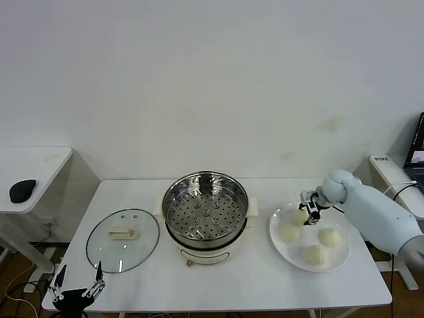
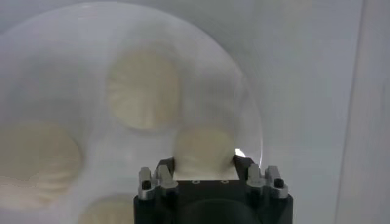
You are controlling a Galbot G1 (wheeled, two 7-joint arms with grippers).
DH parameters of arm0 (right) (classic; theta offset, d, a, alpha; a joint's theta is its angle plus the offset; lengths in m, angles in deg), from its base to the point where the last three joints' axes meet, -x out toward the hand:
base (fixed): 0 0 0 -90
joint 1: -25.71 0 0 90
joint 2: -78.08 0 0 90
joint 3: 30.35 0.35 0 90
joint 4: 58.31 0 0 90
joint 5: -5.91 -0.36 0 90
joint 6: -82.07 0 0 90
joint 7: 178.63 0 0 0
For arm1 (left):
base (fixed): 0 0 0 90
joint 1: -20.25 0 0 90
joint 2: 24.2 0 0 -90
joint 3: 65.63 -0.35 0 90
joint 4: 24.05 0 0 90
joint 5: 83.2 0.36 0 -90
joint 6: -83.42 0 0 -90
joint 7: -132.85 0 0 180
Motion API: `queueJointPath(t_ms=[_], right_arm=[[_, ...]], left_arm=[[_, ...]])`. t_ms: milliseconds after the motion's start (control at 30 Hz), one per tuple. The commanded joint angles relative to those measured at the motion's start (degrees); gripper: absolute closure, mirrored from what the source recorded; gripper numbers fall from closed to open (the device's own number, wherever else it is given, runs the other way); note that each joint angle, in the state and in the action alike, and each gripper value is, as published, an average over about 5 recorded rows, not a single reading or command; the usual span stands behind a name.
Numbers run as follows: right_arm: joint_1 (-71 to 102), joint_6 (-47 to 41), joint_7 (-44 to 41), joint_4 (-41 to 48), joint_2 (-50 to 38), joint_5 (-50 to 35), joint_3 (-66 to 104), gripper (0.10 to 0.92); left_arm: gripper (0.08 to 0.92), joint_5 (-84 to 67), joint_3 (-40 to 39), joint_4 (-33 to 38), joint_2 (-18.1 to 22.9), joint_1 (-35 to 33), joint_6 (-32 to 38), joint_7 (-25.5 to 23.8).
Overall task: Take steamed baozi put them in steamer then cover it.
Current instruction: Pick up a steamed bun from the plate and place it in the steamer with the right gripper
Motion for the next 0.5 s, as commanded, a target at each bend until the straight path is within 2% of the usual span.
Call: queueJointPath(t_ms=[33,267,500], right_arm=[[-10.4,-1.0,-1.5,-8.5,-5.6,-8.2,-6.5,0.423],[-26.8,-2.4,-1.1,-15.1,-7.5,-17.5,-15.8,0.415],[-38.6,-3.4,2.0,-18.4,-0.2,-26.5,-25.1,0.414]], left_arm=[[0.177,0.0,-0.5,-0.2,-0.5,0.2,0.0,0.0],[0.177,-0.3,-1.4,0.2,-1.8,0.8,-0.1,-0.1],[0.177,-0.4,-2.1,0.3,-2.3,1.1,-0.1,-0.3]])
